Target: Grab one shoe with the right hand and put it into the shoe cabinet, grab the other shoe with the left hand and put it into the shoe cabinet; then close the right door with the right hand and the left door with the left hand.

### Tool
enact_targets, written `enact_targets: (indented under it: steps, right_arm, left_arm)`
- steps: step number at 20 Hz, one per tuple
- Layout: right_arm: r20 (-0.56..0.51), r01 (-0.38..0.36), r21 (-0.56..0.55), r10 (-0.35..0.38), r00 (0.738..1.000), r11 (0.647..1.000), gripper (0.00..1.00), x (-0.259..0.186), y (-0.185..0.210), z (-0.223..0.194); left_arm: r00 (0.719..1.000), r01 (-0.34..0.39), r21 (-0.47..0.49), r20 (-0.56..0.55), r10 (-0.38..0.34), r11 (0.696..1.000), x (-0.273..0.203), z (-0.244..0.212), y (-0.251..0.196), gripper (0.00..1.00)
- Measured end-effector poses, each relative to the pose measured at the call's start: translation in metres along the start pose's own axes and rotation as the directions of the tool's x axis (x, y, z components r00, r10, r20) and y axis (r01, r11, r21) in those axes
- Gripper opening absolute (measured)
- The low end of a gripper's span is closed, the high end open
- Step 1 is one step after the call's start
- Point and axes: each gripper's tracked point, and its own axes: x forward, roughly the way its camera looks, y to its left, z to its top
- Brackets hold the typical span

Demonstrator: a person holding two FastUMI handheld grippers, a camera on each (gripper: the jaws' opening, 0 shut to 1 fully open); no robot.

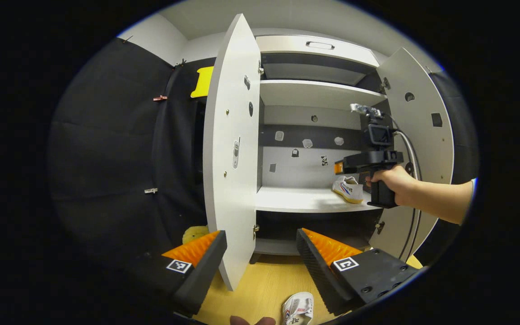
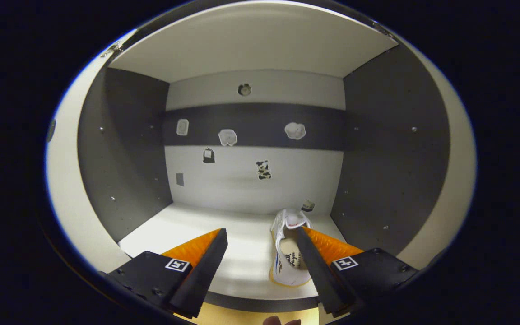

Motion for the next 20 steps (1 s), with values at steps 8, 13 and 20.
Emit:
enact_targets:
  steps: [8, 13, 20]
  right_arm:
    - [0.176, -0.030, 0.045, 0.021, 0.984, 0.999, 0.98, -0.148, 0.004, 0.019]
    - [0.221, -0.005, -0.025, 0.010, 0.975, 1.000, 0.98, -0.220, -0.005, 0.004]
    - [0.176, 0.037, -0.048, -0.028, 0.984, 0.998, 0.98, -0.258, -0.035, -0.016]
  left_arm:
    - [0.998, 0.069, 0.017, -0.007, -0.069, 0.997, -0.006, -0.039, -0.003, 0.98]
    - [0.983, 0.154, 0.028, -0.107, -0.150, 0.988, -0.007, -0.105, -0.015, 0.98]
    - [0.900, 0.290, 0.059, -0.357, -0.251, 0.955, -0.033, -0.241, -0.039, 0.98]
